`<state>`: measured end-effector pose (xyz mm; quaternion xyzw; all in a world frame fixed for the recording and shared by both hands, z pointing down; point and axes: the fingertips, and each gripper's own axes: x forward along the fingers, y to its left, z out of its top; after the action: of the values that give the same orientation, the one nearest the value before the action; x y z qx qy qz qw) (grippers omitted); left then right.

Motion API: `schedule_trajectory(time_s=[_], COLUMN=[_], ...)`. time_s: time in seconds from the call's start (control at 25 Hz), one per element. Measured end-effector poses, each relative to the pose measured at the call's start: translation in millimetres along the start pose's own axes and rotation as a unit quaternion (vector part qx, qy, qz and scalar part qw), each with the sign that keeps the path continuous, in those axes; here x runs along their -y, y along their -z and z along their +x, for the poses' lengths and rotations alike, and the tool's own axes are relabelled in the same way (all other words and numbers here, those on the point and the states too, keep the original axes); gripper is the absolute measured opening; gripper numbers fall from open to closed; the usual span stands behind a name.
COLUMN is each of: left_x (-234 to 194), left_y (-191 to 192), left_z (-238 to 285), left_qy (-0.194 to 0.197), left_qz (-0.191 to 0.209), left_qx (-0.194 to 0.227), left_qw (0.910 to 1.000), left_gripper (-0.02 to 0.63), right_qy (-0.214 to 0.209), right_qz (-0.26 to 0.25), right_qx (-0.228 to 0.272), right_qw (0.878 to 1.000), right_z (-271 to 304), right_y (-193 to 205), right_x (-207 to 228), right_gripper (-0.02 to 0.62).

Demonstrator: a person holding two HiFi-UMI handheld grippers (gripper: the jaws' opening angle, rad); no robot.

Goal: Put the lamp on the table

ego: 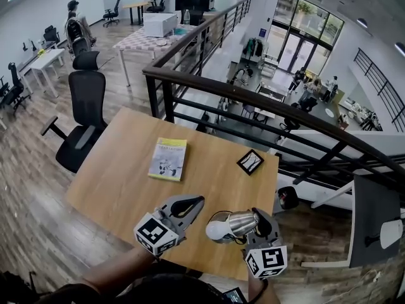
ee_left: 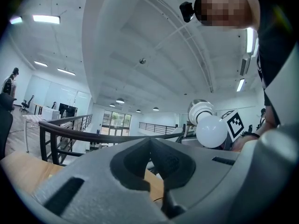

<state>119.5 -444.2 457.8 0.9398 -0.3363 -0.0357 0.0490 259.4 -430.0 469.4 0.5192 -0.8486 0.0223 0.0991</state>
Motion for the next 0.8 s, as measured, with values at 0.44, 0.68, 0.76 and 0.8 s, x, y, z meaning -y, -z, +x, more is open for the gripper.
schedule_trajectory(time_s=[0.44, 0.68, 0.76, 0.8], left_x=[-24, -34, -36, -38], left_y=[16, 30, 34, 36], left_z=[12, 18, 20, 21], left_qy=[0.001, 0.007, 0.008, 0.009], left_qz=[-0.013, -0.021, -0.024, -0.025], left_qx=[-0.013, -0.025, -0.028, -0.030], left_qw=[0.9998, 0.9995, 0.9993, 0.9992], left_gripper=[0.008, 0.008, 0.008, 0.008], right_qy=[0.012, 0.019, 0.020, 0.021], right_qz=[0.011, 0.012, 0.011, 0.012], right_qx=[-0.021, -0.029, -0.034, -0.036], right_qw=[1.000, 0.999, 0.999, 0.999], right_z=[21, 31, 33, 35], right_y=[21, 32, 36, 38], right_x=[11, 15, 17, 18], right_gripper=[0.055, 0.055, 0.055, 0.055])
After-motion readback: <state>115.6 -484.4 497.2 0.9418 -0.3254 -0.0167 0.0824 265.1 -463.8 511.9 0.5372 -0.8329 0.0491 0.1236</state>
